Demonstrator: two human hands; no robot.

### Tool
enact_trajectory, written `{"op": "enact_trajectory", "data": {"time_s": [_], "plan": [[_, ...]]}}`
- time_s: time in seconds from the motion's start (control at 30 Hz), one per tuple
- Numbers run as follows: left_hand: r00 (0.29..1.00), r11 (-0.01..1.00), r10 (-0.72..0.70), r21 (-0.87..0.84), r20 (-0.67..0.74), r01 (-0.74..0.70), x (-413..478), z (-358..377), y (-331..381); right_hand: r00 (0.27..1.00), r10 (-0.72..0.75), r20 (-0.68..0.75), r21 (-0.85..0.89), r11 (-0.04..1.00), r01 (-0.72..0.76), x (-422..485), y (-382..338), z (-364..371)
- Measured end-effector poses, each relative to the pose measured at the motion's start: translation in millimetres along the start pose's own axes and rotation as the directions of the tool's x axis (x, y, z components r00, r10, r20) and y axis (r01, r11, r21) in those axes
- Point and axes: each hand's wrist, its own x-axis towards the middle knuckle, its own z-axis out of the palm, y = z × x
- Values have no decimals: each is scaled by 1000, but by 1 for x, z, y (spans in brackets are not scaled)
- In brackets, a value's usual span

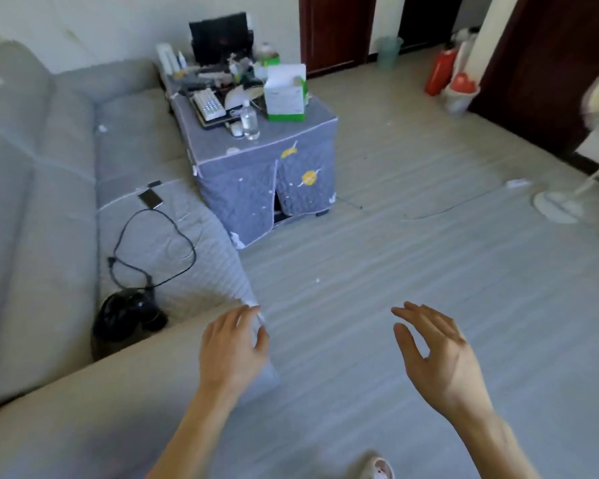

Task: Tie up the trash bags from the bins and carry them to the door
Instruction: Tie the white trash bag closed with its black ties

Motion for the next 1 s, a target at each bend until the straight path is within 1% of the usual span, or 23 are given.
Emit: {"op": "enact_trajectory", "data": {"time_s": [0.13, 0.23, 0.4, 0.47, 0.67, 0.77, 0.9, 1.0], "plan": [[995, 994, 95, -43, -14, -96, 55, 14, 92, 998, 48, -36, -35, 998, -49, 55, 59, -44], [987, 986, 164, -27, 6, -163, 99, 27, 143, 996, 71, -48, -44, 996, -73, 100, 95, -60], [971, 971, 238, -24, 4, -238, 185, 62, 207, 995, 97, -30, -55, 994, -99, 189, 144, -62], [971, 971, 238, -20, 30, -237, 225, 79, 230, 995, 98, -17, -57, 994, -98, 232, 164, -60], [974, 972, 227, -59, 13, -226, 384, 121, 291, 991, 132, -16, -75, 988, -133, 392, 217, -54], [973, 973, 227, -53, 32, -225, 473, 121, 320, 993, 114, -26, -86, 990, -115, 486, 228, -60], [966, 966, 259, -4, 3, -259, 586, 116, 357, 994, 97, -53, -78, 992, -101, 605, 238, -69], [961, 962, 274, 20, -33, -273, 667, 123, 382, 995, 92, -47, -58, 994, -95, 685, 261, -65]]}}
